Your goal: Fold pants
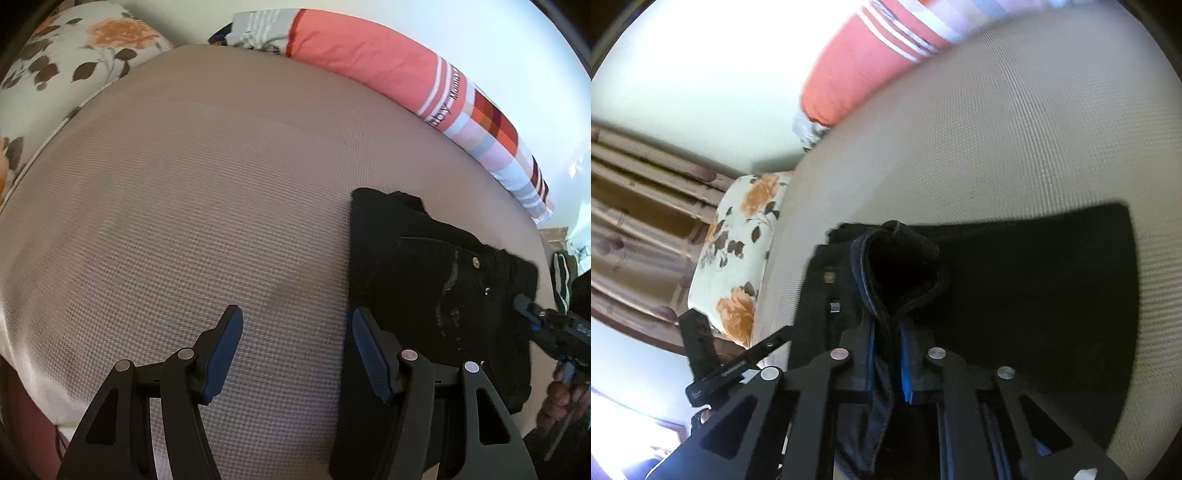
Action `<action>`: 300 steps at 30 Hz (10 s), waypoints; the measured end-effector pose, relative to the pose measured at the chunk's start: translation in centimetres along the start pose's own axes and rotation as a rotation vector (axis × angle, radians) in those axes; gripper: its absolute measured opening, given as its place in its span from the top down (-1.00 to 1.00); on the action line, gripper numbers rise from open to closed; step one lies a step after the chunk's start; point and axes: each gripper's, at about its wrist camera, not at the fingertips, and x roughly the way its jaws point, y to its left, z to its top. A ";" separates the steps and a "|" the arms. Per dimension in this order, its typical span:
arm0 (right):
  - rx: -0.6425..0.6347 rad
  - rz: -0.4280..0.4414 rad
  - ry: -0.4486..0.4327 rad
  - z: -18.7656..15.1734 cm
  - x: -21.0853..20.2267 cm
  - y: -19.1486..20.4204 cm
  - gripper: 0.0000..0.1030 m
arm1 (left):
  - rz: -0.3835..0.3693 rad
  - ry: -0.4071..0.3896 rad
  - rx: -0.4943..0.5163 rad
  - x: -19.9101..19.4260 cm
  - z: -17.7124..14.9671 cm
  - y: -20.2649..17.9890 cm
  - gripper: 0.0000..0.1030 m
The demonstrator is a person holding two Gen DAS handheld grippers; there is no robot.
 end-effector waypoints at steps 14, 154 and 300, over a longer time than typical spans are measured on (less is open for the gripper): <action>0.190 -0.174 -0.156 -1.3 -8.1 -4.9 0.82 | -0.095 -0.049 0.114 -0.6 2.0 -5.7 -0.21; 0.093 0.048 0.127 -2.9 -5.8 -11.0 0.08 | -0.454 0.300 0.142 4.4 1.0 -7.1 -0.43; -0.312 -0.649 -0.328 -8.2 -1.7 7.2 -0.64 | 0.217 -0.237 0.277 -3.5 -5.1 -9.9 -0.27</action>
